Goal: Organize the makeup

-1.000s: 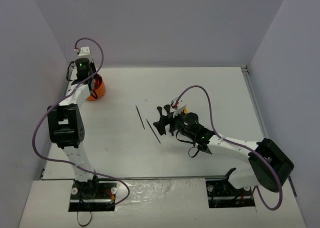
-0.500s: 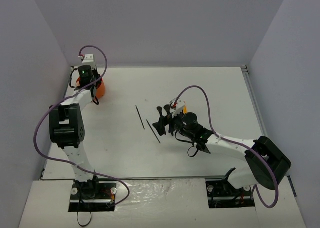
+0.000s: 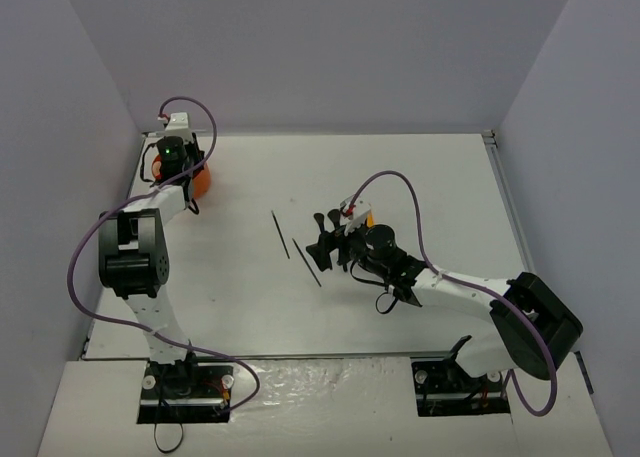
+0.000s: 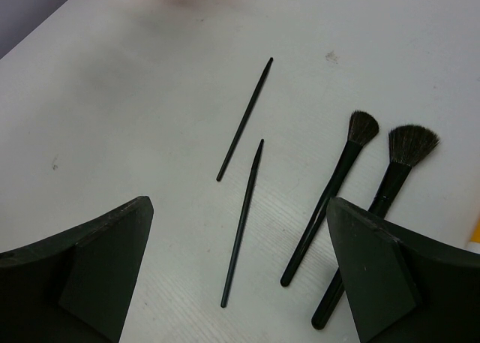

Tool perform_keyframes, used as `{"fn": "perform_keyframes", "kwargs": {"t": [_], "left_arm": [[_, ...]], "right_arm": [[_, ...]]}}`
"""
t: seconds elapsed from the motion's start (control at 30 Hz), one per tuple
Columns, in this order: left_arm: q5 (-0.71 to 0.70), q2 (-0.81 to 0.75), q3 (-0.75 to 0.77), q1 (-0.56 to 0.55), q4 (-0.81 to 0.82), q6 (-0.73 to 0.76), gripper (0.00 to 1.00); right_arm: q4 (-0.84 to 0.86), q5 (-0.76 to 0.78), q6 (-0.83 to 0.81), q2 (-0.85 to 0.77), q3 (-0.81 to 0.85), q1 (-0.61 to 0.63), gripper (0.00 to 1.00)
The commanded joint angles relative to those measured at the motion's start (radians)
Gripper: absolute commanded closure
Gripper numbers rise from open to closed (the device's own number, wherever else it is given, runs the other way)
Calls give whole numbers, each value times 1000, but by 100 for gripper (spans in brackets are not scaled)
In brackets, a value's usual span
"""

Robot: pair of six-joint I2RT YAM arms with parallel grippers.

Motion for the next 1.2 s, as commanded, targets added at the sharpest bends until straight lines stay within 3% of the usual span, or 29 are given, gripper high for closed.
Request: {"fn": "perform_keyframes", "kwargs": {"t": [0.0,0.07,0.37,0.6,0.77,1.0,1.17], "left_arm": [[14,-82,-5,1,25,12,71],[12,-88,-9,1,25,13,70],[1,-204,2,0,-3,-39,49],[-2,-359,34,-1,-133,-123,28],[-1,-480,26,-1,-231,-202,22],[103,-660,44,-5,-601,-322,3],[227,-796,-44,-7,-740,-316,3]], "right_arm": [[84,-4,-5,-5,20,-6,2],[81,-4,-4,-5,20,-6,2],[26,48,3,-22,41,-11,2],[-165,204,65,-77,87,-42,3],[-251,250,73,-105,112,-54,3],[-432,370,96,-135,134,-85,3],[-523,323,126,-73,184,-198,5]]}}
